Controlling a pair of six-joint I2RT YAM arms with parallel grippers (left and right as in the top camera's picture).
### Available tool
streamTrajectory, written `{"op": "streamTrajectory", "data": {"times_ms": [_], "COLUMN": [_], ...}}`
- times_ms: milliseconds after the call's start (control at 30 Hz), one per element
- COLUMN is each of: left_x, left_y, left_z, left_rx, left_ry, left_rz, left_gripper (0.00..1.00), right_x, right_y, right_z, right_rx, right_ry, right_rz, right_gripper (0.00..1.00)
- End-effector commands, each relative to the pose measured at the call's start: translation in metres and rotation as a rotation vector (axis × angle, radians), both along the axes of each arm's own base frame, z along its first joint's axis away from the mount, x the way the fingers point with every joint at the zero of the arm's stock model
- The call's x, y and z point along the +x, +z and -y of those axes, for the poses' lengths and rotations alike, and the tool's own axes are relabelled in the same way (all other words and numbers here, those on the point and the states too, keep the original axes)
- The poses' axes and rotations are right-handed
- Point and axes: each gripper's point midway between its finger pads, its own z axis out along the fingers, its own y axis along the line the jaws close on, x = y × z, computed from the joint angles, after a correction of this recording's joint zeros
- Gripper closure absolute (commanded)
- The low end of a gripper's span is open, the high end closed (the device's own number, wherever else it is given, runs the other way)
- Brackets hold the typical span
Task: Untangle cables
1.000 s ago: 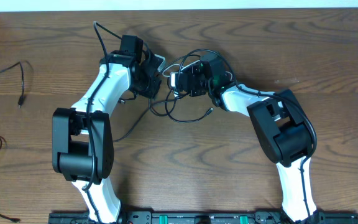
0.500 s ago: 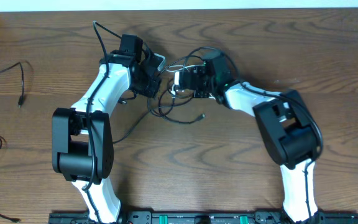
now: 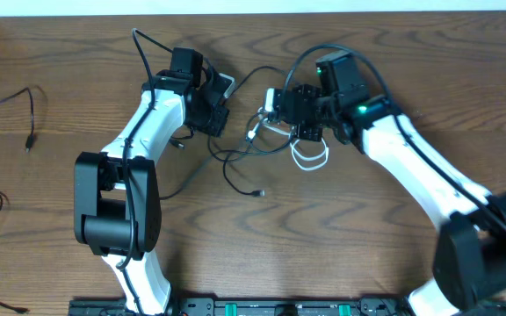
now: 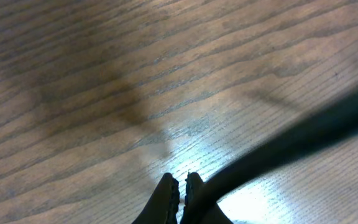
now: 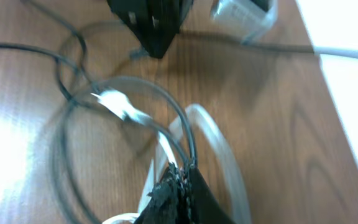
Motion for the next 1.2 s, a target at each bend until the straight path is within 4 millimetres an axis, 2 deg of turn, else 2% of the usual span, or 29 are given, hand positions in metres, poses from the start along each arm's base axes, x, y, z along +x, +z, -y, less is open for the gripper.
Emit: {"op": "streamTrajectory", "data": {"times_ms": [0, 67, 133, 300, 400, 500, 600, 633, 733, 800, 933, 1033, 1100, 1167], "left_x": [-0.004, -0.005, -0.007, -0.013, -0.013, -0.011, -0.011, -0.011, -0.011, -0.011, -0.010, -0.010, -0.010, -0.010], "left_y": [-0.006, -0.012, -0.019, -0.040, -0.041, -0.039, -0.039, -0.039, -0.039, -0.039, -0.039, -0.039, -0.039, -0.039], "left_z": [0.001, 0.001, 0.001, 0.000, 0.000, 0.001, 0.001, 0.001, 0.001, 0.001, 0.001, 0.001, 0.001, 0.001], "left_rx": [-0.001, 0.001, 0.004, 0.008, 0.007, -0.001, -0.001, -0.001, 0.000, -0.001, -0.001, -0.001, -0.001, -0.001], "left_ry": [-0.008, -0.008, -0.008, 0.014, 0.017, 0.015, 0.015, 0.015, 0.015, 0.015, 0.015, 0.015, 0.015, 0.014], "left_rz": [-0.020, -0.033, -0.051, -0.117, -0.119, -0.110, -0.110, -0.110, -0.110, -0.110, -0.107, -0.107, -0.107, -0.107], "left_gripper": [0.92, 0.92, 0.92, 0.92, 0.92, 0.93, 0.92, 0.93, 0.92, 0.92, 0.92, 0.92, 0.93, 0.93], "right_x": [-0.011, -0.015, -0.019, -0.020, -0.017, -0.009, -0.001, 0.000, 0.001, -0.003, -0.002, 0.009, 0.018, 0.027], "right_y": [0.032, 0.046, 0.051, 0.041, 0.031, 0.011, -0.017, -0.028, -0.051, -0.056, -0.069, -0.085, -0.095, -0.108], "right_z": [-0.001, -0.001, -0.001, 0.015, 0.031, 0.051, 0.060, 0.060, 0.052, 0.042, 0.037, 0.034, 0.036, 0.040], "right_rx": [0.062, 0.103, 0.119, 0.084, 0.032, -0.058, -0.124, -0.132, -0.124, -0.088, -0.087, -0.084, -0.102, -0.131], "right_ry": [0.006, -0.015, -0.011, -0.051, -0.107, -0.187, -0.241, -0.239, -0.213, -0.172, -0.138, -0.141, -0.160, -0.188], "right_rz": [0.013, 0.000, -0.012, -0.061, -0.086, -0.108, -0.150, -0.175, -0.228, -0.260, -0.270, -0.257, -0.238, -0.221], "right_gripper": [0.99, 0.99, 0.99, 0.99, 0.99, 0.76, 0.56, 0.53, 0.62, 0.66, 0.50, 0.39, 0.36, 0.28]}}
